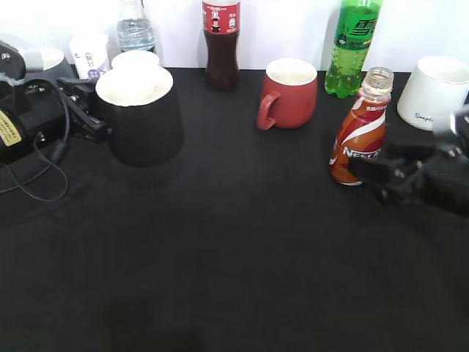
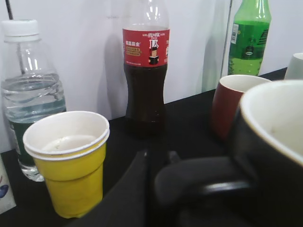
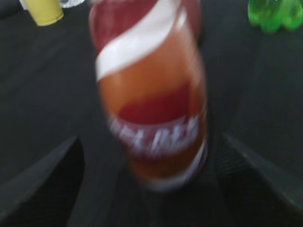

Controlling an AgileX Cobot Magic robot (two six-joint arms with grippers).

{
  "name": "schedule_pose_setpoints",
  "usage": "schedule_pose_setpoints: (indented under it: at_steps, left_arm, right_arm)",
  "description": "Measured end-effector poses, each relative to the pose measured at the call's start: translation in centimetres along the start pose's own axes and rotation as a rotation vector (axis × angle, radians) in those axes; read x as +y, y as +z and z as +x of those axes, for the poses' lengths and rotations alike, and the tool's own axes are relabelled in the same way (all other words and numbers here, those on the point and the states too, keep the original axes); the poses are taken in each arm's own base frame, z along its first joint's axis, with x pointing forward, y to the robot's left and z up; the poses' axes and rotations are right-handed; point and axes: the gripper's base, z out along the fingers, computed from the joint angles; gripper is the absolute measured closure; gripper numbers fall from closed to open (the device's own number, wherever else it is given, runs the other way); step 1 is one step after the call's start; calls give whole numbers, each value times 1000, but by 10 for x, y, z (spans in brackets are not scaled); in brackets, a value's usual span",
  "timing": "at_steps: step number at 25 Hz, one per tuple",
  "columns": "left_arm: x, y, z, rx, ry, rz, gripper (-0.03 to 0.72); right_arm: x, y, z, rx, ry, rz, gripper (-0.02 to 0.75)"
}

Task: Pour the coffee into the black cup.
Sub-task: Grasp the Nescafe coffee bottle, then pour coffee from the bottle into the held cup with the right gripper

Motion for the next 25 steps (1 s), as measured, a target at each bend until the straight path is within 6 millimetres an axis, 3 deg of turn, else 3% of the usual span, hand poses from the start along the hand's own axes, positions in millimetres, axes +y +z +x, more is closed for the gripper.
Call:
schedule_pose_setpoints:
  at_steps: [5,8,10,13,21,23,25]
  left_arm:
    - [0,0,0,3,0,-1,631]
    - [0,0,0,4,-1,-4,631]
    - [1,0,0,4,-2,-6,631]
    - [1,0,0,4,-2,-6,631]
    - [-5,1,1,9,11,28,631]
    - [-19,6,1,14,-8,89,631]
    - [-41,13,0,15,-16,161,631]
  right_arm:
    - [-14,34,3,23,-50,-73,61]
    - [-5,64,4,18,-76,-135,64]
    - [-2,71,6,12,-62,-133,74]
    - [-4,72,3,-26,-36,-106,204]
    - [1,71,0,-80,-50,-172,209]
    - [13,63,-18,-105,-140,-256,209]
    - [24,48,-49,-131,-263,-275,209]
